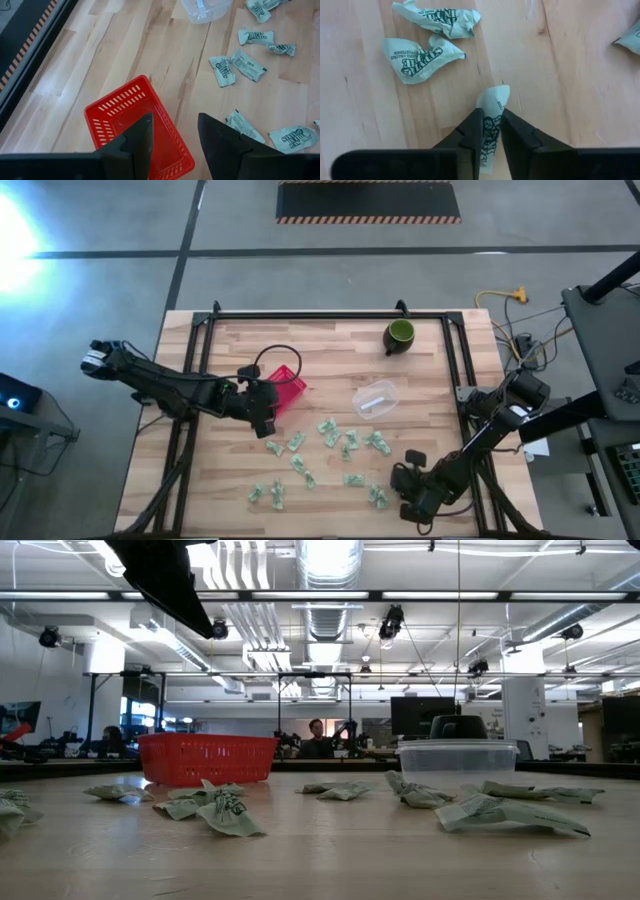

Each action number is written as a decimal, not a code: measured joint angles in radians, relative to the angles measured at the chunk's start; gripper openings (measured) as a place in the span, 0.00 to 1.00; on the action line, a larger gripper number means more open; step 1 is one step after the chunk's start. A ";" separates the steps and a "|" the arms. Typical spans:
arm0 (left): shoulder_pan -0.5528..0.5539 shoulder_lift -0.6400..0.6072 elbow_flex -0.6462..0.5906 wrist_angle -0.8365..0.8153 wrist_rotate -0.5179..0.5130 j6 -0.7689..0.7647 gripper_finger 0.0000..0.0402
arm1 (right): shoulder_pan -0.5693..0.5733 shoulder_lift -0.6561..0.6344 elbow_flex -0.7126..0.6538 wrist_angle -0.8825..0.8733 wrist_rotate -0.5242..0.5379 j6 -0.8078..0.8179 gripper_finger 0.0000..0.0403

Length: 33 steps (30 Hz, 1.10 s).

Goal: Pick and place items into bin
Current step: Put the stevia packet into the transparent bin

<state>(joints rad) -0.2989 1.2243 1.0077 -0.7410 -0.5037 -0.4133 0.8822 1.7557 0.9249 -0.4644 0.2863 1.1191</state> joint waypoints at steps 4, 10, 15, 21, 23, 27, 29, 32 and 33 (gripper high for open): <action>0.000 0.000 0.000 0.000 0.000 0.000 0.35 | 0.000 -0.002 0.000 -0.001 0.000 0.004 0.08; 0.000 0.000 0.000 0.000 0.000 0.000 0.35 | 0.000 -0.014 0.002 -0.003 0.001 0.002 0.03; 0.000 0.000 0.000 0.000 0.000 0.001 0.35 | -0.003 -0.032 0.002 -0.008 0.008 -0.002 0.02; 0.000 0.000 0.000 0.000 0.000 0.001 0.35 | -0.025 -0.092 0.002 -0.053 0.077 -0.031 0.02; 0.000 0.000 0.000 0.000 0.000 0.001 0.35 | -0.041 -0.122 0.002 -0.073 0.103 -0.055 0.02; 0.000 0.000 0.000 0.000 0.000 0.001 0.35 | -0.085 -0.188 0.003 -0.121 0.161 -0.136 0.02; 0.000 0.000 0.000 0.001 0.000 0.000 0.35 | -0.113 -0.217 0.003 -0.159 0.168 -0.182 0.02; 0.000 0.000 0.000 0.006 0.000 0.000 0.35 | -0.156 -0.256 0.003 -0.228 0.171 -0.254 0.02; 0.000 0.000 0.000 0.013 0.000 0.001 0.35 | -0.169 -0.266 0.003 -0.253 0.173 -0.278 0.02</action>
<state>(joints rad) -0.2989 1.2243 1.0079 -0.7282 -0.5039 -0.4126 0.7132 1.4899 0.9283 -0.7179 0.4593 0.8413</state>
